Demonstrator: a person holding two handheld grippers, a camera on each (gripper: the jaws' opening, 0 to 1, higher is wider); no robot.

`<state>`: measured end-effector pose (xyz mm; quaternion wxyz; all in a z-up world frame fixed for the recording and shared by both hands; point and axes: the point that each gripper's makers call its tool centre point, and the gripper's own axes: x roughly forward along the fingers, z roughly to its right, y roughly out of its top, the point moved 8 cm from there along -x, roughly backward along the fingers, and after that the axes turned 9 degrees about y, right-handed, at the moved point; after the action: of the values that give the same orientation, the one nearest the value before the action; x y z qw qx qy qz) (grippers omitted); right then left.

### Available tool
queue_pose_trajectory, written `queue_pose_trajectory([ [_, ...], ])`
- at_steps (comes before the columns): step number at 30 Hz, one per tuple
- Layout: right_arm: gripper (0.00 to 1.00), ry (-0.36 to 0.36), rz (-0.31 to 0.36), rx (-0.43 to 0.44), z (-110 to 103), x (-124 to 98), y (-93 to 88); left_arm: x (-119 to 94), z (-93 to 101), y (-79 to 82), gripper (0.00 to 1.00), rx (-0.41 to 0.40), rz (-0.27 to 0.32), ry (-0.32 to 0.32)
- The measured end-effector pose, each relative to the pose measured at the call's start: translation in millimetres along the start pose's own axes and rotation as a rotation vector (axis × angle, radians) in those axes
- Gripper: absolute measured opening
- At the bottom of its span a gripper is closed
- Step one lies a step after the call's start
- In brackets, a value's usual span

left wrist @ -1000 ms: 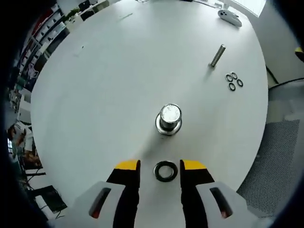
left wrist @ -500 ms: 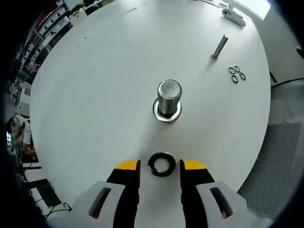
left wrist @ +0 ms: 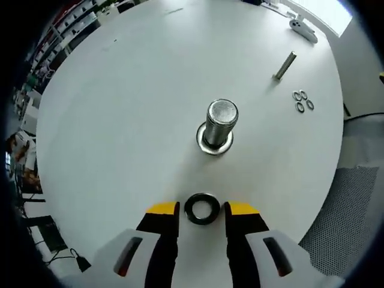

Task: Place the washer onto the threaded stud by aligning its center hole with the stud, sliding it down to the base, and recovering from edge contact or off-axis alignment until the washer reaches the visible bottom stop.

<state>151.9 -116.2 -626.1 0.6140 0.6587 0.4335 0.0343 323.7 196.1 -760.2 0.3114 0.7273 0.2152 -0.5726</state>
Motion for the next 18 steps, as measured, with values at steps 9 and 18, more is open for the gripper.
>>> queue_pose_trajectory([
  [9,0.36,0.001,0.006,0.006,0.1,-0.3,0.2,-1.4,3.5,-2.4,0.24,-0.040,-0.028,0.009],
  [18,0.35,0.006,0.012,0.003,-0.3,-0.6,0.8,-3.6,10.5,-6.6,0.21,-0.080,-0.045,0.026],
])
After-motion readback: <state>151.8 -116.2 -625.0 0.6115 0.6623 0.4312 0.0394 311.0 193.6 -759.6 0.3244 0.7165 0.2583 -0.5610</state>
